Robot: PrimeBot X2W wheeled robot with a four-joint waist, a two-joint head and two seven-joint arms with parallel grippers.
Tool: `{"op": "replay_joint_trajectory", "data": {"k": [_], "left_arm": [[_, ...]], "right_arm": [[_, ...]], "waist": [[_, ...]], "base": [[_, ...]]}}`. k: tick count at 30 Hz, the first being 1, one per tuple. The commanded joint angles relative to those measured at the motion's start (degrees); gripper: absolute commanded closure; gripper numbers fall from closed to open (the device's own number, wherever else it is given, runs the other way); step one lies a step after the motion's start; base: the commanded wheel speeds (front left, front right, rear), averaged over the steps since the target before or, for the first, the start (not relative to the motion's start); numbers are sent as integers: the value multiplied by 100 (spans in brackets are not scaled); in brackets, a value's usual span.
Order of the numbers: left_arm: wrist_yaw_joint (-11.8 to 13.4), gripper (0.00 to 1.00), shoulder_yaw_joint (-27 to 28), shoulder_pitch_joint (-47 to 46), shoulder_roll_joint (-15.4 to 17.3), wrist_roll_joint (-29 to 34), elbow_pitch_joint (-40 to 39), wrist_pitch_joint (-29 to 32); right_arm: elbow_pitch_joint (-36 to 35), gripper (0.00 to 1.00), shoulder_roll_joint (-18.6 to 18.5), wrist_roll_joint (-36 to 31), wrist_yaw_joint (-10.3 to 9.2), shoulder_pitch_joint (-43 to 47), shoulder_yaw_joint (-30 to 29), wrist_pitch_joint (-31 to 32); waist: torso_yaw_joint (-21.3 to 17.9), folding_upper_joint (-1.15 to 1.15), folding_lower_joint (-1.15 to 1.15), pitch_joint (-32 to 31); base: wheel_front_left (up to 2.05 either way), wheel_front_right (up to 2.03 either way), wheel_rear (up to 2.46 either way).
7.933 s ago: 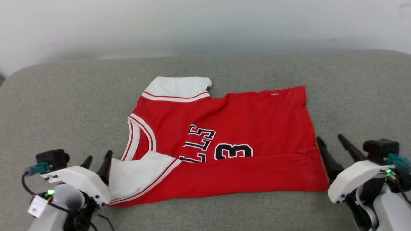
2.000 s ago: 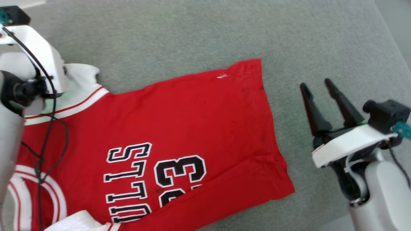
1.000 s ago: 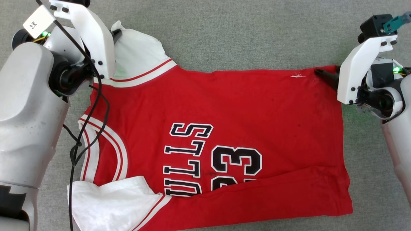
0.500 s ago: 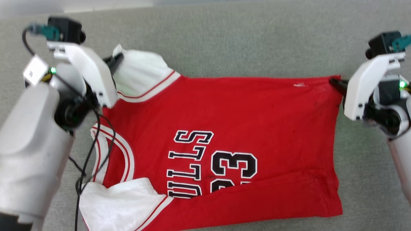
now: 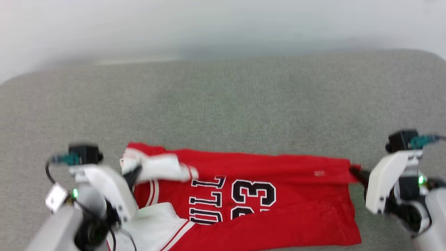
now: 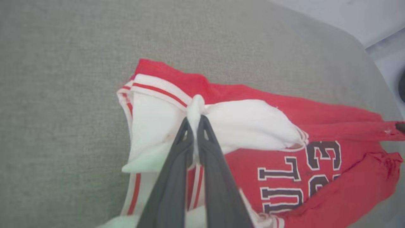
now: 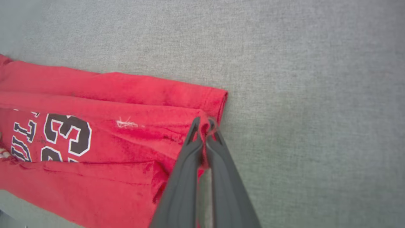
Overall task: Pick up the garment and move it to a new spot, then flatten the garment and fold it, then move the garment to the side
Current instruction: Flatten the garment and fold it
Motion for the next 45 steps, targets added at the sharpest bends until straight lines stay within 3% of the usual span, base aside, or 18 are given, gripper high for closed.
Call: {"op": "replay_joint_trajectory", "data": {"k": [1, 13, 14, 15, 16, 17, 18, 21, 29, 39, 45], "left_arm": [[79, 100, 37, 268, -1, -65, -74, -46], [439, 100, -11, 1613, -174, -333, -211, -215], [447, 100, -34, 1663, -195, -337, -187, -210], [466, 90, -70, 1698, -199, -297, -161, -219], [488, 58, -90, 1718, -221, -264, -132, -261], [483, 8, -126, 1740, -262, -248, -107, -273], [454, 0, -159, 1755, -293, -245, -77, -288], [441, 0, -153, 1698, -349, -105, -79, -566], [723, 0, 111, 1650, -442, 346, -530, -1650], [1101, 0, 266, 1572, -341, 1235, -1494, -2823], [1340, 0, 233, 1515, -227, 1877, -2016, -3026]], "right_arm": [[-49, 100, 38, 28, -4, 234, -80, -27], [-288, 100, 475, -94, -4, 1378, -671, -323], [-288, 91, 514, -101, -4, 1435, -705, -356], [-300, 56, 557, -116, -4, 1489, -735, -426], [-329, 0, 624, -101, -4, 1547, -740, -494], [-352, 0, 652, -114, -3, 1612, -720, -560], [-382, 0, 652, -167, -3, 1665, -710, -644], [-512, 0, 754, -235, -3, 1804, -733, -972], [-1066, 0, 1028, -395, -3, 2082, -1017, -1538], [-1219, 0, 850, -661, -3, 2047, -1658, -769], [-1126, 0, 692, -692, -3, 1841, -1609, -138]], "waist": [[70, 0, 1, -172], [72, 0, 1, -374], [61, 0, 1, -374], [53, 0, 1, -378], [43, 0, 1, -381], [35, 0, 1, -383], [30, 0, 1, -389], [23, 0, 1, -422], [-17, 0, 1, -583], [144, 0, 1, -712], [335, 0, 1, -561]], "base": [[0, 0, 0], [0, 0, 0], [0, 0, 0], [0, 0, 0], [0, 0, 0], [0, 0, 0], [0, 0, 0], [0, 0, 0], [0, 0, 0], [0, 0, 0], [0, 0, 0]]}}
